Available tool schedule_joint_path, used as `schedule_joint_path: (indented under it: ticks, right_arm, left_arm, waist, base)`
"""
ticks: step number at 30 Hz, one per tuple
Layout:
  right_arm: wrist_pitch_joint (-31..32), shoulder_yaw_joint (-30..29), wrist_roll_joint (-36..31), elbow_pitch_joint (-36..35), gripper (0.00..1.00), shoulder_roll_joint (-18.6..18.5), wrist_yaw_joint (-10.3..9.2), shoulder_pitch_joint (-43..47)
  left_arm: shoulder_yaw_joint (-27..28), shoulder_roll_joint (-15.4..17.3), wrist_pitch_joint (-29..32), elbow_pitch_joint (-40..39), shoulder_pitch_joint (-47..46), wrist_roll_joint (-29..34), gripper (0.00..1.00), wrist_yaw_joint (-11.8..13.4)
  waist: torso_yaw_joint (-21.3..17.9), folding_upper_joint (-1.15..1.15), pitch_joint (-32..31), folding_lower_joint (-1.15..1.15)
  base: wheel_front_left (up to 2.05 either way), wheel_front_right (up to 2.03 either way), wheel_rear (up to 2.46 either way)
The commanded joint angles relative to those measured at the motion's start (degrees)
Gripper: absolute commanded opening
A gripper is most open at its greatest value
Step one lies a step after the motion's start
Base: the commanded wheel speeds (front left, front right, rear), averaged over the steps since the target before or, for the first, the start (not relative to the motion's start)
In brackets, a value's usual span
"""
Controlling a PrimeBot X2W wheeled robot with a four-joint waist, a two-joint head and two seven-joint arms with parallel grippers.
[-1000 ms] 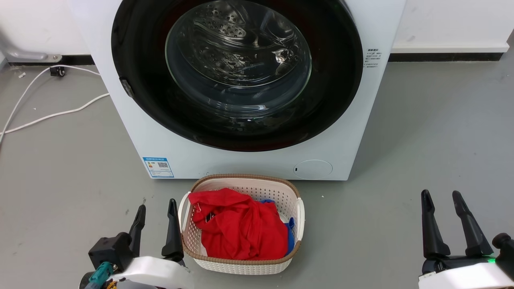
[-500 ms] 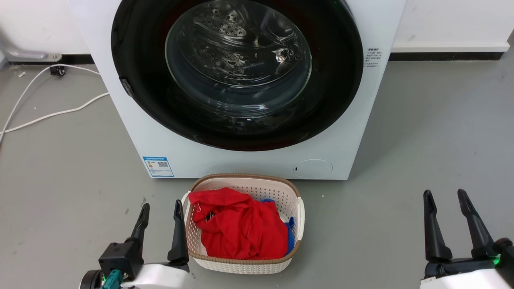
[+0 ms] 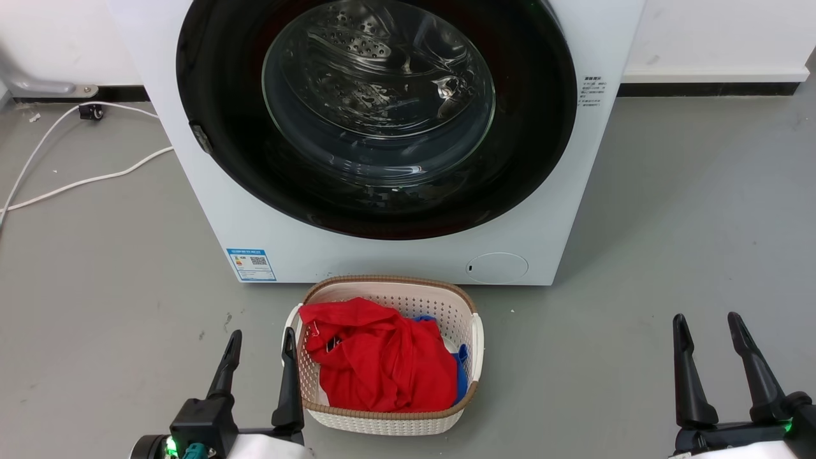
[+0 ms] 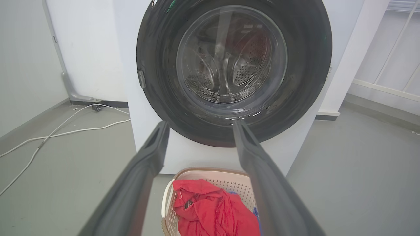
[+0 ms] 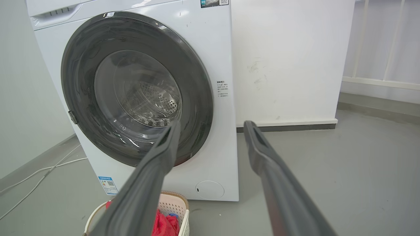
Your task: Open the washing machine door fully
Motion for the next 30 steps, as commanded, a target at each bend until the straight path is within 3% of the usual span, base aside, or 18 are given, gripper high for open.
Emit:
schedule_joint_path:
  ticks: [1, 17, 30]
  right_arm:
    - [-0.5, 0.1, -0.5, -0.2, 1.00, 0.0, 0.13, 0.5]
    - [-2.1, 0.6, -3.4, 0.4, 1.00, 0.1, 0.13, 2.4]
    - [-2.0, 0.8, -0.9, 1.6, 1.00, 0.1, 0.08, 2.3]
  left_arm:
    - [0.2, -0.1, -0.5, 0.0, 0.5, 1.2, 1.00, -0.2]
    - [1.7, -1.7, -2.2, 1.0, 1.9, 7.6, 1.00, -1.5]
    - [2.6, -2.0, -2.1, 1.3, 2.2, 7.6, 1.00, -2.0]
  waist:
    - [0.0, 0.00, 0.0, 0.00]
    - [0.5, 0.00, 0.0, 0.00]
    - [0.4, 0.00, -0.2, 0.00]
  base:
    - [0.00, 0.00, 0.00]
    - [0.00, 0.00, 0.00]
    - [0.00, 0.00, 0.00]
